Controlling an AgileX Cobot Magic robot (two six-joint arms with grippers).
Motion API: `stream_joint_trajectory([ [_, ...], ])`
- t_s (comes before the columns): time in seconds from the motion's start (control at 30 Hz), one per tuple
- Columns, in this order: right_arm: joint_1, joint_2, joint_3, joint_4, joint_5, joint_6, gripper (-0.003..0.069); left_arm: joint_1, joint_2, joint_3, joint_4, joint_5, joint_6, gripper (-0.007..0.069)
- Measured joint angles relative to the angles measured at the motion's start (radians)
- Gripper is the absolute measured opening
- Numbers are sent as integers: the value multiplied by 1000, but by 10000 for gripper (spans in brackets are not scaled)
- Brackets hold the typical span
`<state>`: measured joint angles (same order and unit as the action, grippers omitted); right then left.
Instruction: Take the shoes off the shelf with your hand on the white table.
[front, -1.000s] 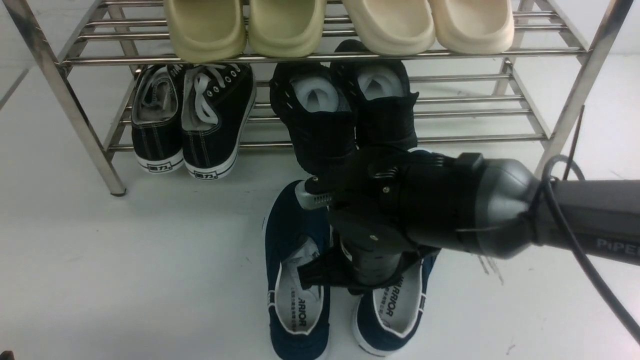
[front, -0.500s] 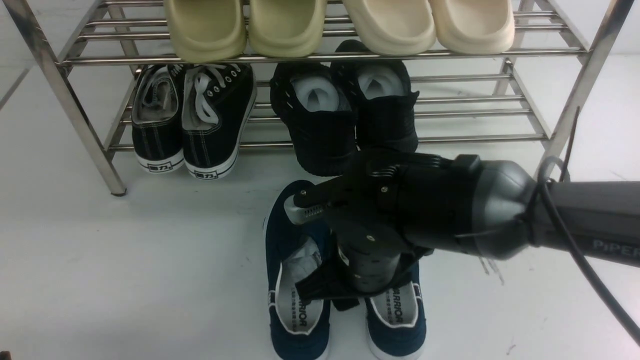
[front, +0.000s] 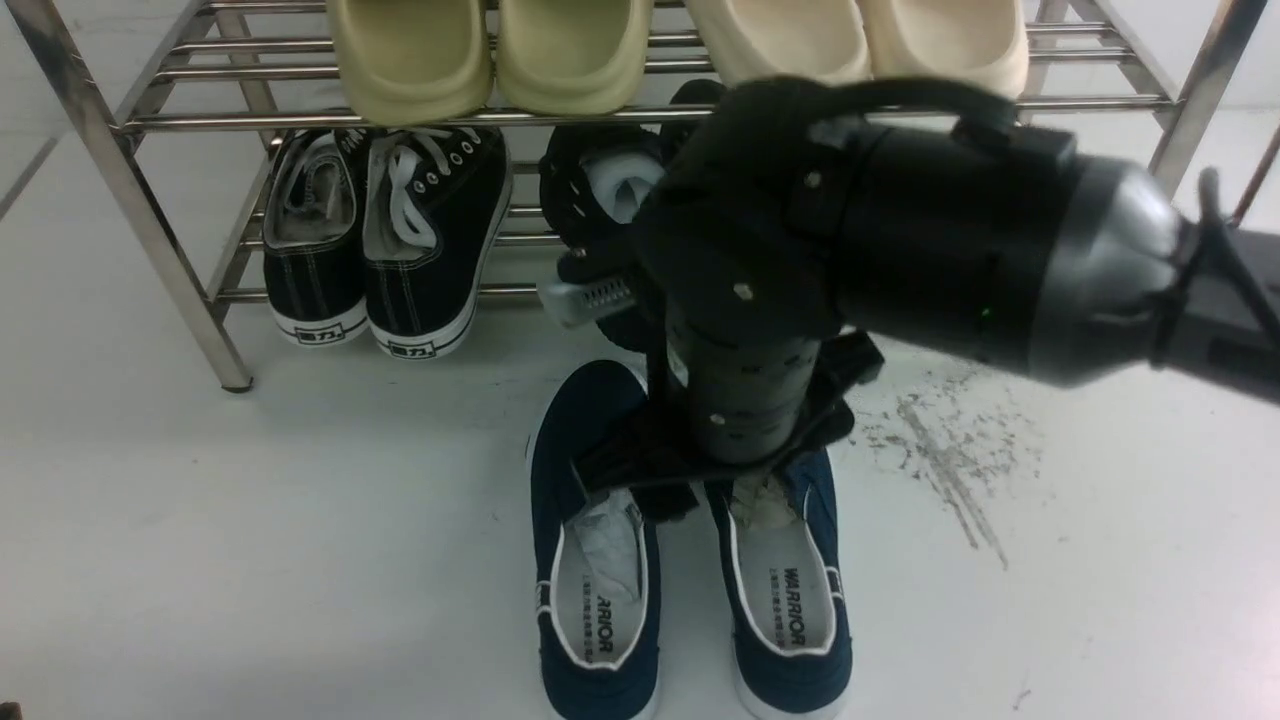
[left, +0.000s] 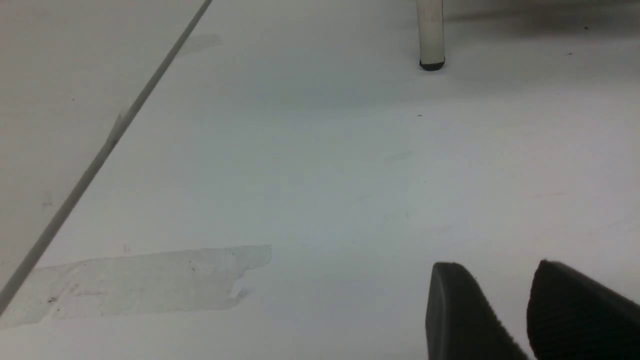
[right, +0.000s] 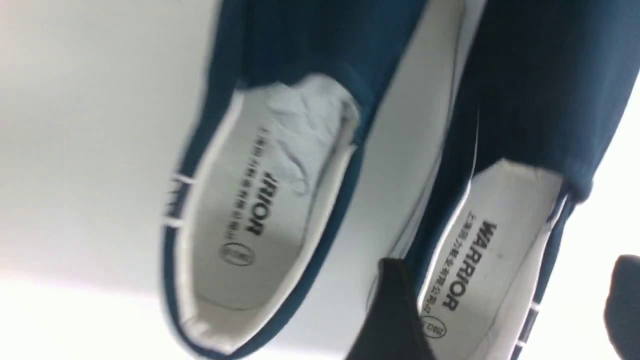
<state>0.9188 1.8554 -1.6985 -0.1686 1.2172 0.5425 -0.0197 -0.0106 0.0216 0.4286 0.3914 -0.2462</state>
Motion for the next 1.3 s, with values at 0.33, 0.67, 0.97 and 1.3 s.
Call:
stream_joint_trajectory([
  [0.33, 0, -275, -36, 73, 28, -212, 218, 0, 0, 0, 0, 0, 0, 241],
  [0.67, 0, -691, 88, 17, 41, -238, -13, 0, 0, 0, 0, 0, 0, 241],
  [0.97, 0, -1101, 587, -99, -166, -140, -13, 0, 0, 0, 1, 0, 0, 241],
  [1.3, 0, -1204, 1107, -129, -892, -49, -10, 0, 0, 0, 1, 0, 0, 241],
])
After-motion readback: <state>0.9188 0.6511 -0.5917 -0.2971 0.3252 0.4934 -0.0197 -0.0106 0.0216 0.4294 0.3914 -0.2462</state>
